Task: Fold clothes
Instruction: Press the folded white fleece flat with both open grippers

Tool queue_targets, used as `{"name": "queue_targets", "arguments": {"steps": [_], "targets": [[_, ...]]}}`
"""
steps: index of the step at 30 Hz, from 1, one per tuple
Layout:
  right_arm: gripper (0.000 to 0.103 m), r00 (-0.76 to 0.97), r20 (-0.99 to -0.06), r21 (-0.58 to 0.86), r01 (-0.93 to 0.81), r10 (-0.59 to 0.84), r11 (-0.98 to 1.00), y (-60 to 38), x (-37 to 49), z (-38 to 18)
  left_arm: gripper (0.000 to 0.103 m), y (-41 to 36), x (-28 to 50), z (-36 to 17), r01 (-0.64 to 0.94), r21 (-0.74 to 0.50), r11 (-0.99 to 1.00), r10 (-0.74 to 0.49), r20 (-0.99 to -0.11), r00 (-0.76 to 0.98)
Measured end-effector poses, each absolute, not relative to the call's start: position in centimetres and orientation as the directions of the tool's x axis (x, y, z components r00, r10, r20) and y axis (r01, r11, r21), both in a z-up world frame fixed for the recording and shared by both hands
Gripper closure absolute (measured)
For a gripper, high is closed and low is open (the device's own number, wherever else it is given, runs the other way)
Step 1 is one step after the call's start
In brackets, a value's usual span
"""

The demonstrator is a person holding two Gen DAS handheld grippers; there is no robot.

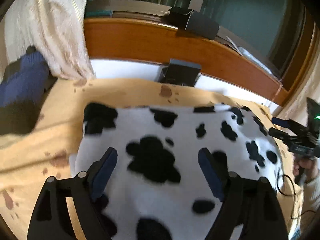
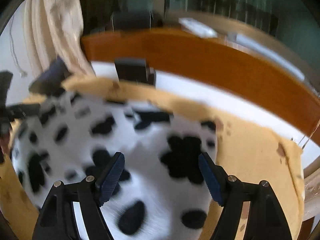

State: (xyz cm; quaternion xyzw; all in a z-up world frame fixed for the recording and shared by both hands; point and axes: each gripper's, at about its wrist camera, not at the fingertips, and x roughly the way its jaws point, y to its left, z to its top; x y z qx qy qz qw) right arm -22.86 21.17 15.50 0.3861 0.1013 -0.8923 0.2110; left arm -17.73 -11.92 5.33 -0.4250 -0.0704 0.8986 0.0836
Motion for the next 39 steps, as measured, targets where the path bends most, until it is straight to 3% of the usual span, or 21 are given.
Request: {"name": "queue_targets", "arguments": {"steps": [6, 11, 17, 22, 24, 26, 30, 34, 39], "targets": [[0.026, -0.494, -0.842, -0.022, 0.432, -0.216, -0.902, 16.4, -27.4, 11.7, 0.015, -11.3, -22.3, 2.4, 0.011, -0.081, -0.997, 0.062, -0.834, -0.548], [0.025, -0.506, -0.849, 0.001, 0.288, -0.153, -0.958, 19.1, -31.2, 8.8, 0.015, -13.8, -21.8, 1.2, 0.042, -0.212, -0.976, 0.144, -0.785, -0.602], [0.025, -0.518, -0.845, -0.017, 0.269, -0.130, -0.963, 19.4, -31.3, 8.4, 0.015, -13.0, -21.9, 1.4, 0.040, -0.178, -0.983, 0.121, -0.799, -0.589], [0.025, -0.517, -0.841, 0.027, 0.259, -0.162, -0.966, 19.8, -30.8, 10.1, 0.014, -12.6, -22.5, 3.8, 0.050, -0.236, -0.970, 0.166, -0.802, -0.574], [0.025, -0.544, -0.824, -0.010, 0.293, -0.157, -0.956, 19.0, -30.5, 11.5, 0.012, -12.2, -23.0, 4.8, 0.041, -0.243, -0.969, 0.173, -0.790, -0.589], [0.025, -0.558, -0.814, -0.034, 0.319, -0.159, -0.947, 18.2, -30.6, 12.6, 0.002, -11.7, -23.7, 5.1, 0.037, -0.222, -0.974, 0.157, -0.787, -0.597], [0.025, -0.476, -0.849, 0.072, 0.327, -0.230, -0.942, 17.6, -32.9, 11.6, 0.000, -11.7, -25.3, 2.9, 0.061, -0.175, -0.983, 0.113, -0.826, -0.553], [0.025, -0.457, -0.869, 0.015, 0.355, -0.188, -0.935, 16.9, -32.7, 9.1, 0.000, -12.6, -25.1, 0.7, 0.062, -0.199, -0.978, 0.134, -0.828, -0.544], [0.027, -0.532, -0.831, 0.002, 0.289, -0.162, -0.957, 18.3, -32.6, 9.5, 0.000, -12.8, -24.6, 0.7, 0.062, -0.211, -0.976, 0.140, -0.812, -0.567]]}}
